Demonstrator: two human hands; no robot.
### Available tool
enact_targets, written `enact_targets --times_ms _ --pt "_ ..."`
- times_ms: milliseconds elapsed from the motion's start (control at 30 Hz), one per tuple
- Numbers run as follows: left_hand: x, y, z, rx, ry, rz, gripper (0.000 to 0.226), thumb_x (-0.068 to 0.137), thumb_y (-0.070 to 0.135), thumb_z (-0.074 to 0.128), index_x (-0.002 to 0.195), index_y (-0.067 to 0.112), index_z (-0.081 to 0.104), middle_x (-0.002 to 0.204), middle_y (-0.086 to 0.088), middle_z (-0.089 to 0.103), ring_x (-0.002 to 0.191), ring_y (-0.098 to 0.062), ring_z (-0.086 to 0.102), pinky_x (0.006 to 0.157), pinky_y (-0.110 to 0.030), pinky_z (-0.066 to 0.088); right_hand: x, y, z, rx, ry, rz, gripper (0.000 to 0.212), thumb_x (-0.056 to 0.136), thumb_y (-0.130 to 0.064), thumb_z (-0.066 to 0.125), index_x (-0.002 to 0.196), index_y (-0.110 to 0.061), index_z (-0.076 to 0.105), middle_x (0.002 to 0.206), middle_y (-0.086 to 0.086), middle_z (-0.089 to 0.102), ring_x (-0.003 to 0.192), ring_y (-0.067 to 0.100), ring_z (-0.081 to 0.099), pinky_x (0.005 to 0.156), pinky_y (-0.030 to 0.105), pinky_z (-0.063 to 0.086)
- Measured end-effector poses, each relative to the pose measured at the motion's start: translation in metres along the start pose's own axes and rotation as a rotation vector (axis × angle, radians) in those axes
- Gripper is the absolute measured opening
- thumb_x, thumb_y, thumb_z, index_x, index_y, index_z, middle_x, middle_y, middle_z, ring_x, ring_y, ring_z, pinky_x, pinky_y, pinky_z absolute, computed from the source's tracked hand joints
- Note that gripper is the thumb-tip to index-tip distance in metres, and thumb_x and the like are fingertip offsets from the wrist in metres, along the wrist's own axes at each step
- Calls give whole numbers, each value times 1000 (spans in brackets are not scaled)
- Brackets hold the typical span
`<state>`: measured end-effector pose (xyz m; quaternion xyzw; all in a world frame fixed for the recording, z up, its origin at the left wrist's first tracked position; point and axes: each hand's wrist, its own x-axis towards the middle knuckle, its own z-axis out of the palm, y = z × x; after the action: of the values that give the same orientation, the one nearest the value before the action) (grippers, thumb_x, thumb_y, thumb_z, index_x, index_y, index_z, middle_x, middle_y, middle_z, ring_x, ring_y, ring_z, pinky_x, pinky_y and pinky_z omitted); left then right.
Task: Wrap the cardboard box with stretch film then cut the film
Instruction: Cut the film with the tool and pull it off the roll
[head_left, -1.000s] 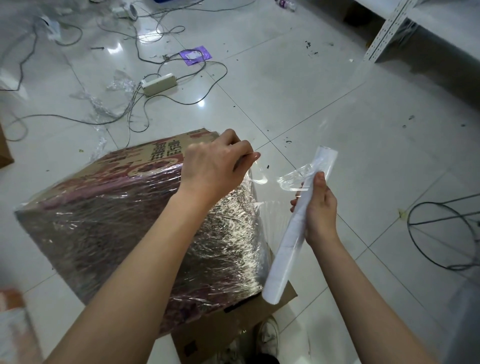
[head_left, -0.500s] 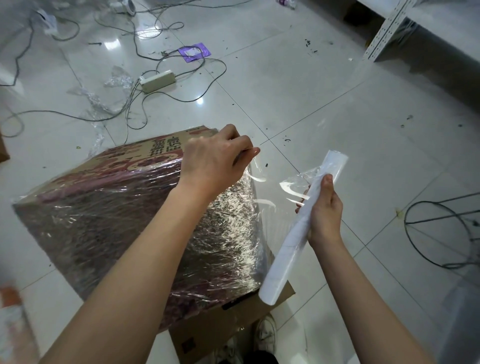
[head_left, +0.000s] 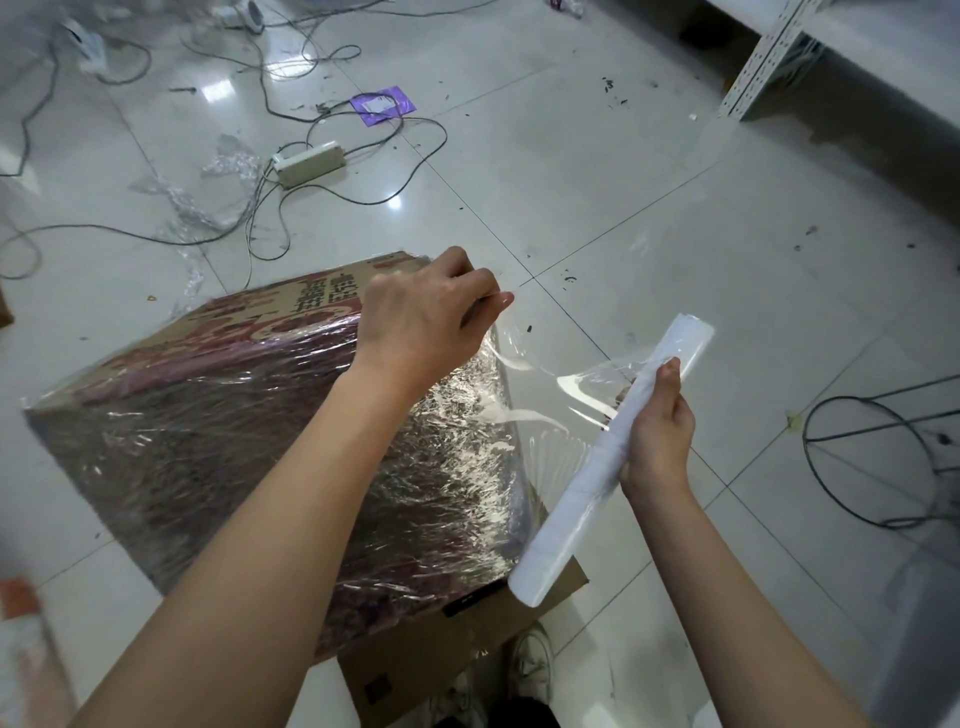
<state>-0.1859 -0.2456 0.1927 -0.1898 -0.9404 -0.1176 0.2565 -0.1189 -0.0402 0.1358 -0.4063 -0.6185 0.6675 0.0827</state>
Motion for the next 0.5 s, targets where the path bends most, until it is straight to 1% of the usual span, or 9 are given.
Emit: enact_targets --times_ms 67,133,167,200,267,367,433,500 --pt "0 -1 1 -12 -5 -6 32 89 46 52 77 24 70 73 5 63 50 -25 59 49 -20 29 2 1 -2 3 20 24 45 95 -52 39 104 -11 56 83 1 62 83 19 62 62 23 47" --pt "0 -2 1 -12 -6 -5 32 89 47 52 77 24 70 74 5 64 51 -25 60 49 -20 29 4 3 -3 3 40 53 47 93 -54 40 100 -12 58 81 1 63 87 23 64 77 31 50" --pt "0 -2 1 -10 -6 -5 31 89 46 52 77 24 70 74 5 63 51 -25 61 50 -20 28 7 5 -4 -2 49 64 48 92 -56 40 97 -12 59 80 1 63 87 24 64 84 35 50" --pt "1 -2 1 -7 -7 -5 31 89 46 53 77 24 70 74 5 63 51 -25 60 50 -20 27 9 6 -5 -2 55 73 47 91 -57 40 93 -13 59 79 2 63 85 24 64 88 38 50" --pt "2 -2 1 -3 -7 -5 30 89 46 53 77 24 70 73 5 63 50 -25 60 49 -20 27 12 8 -7 6 59 94 47 92 -57 40 94 -13 58 78 2 63 79 20 64 88 39 50" --pt "2 -2 1 -3 -5 -5 31 89 46 53 76 23 70 72 5 63 48 -24 59 50 -20 26 15 10 -10 17 82 121 51 91 -58 40 102 -12 57 77 3 63 76 19 64 86 39 50" --pt "3 -3 1 3 -2 -3 30 89 45 54 76 23 70 72 5 62 46 -24 58 50 -20 25 17 10 -12 45 99 141 51 90 -59 41 100 -11 57 73 3 62 72 20 62 83 38 51" --pt "3 -4 1 7 -2 -10 30 89 46 55 77 23 70 73 5 62 45 -25 57 51 -20 25 17 10 -14 75 126 174 50 91 -58 41 98 -11 57 70 3 60 66 19 60 78 34 50"
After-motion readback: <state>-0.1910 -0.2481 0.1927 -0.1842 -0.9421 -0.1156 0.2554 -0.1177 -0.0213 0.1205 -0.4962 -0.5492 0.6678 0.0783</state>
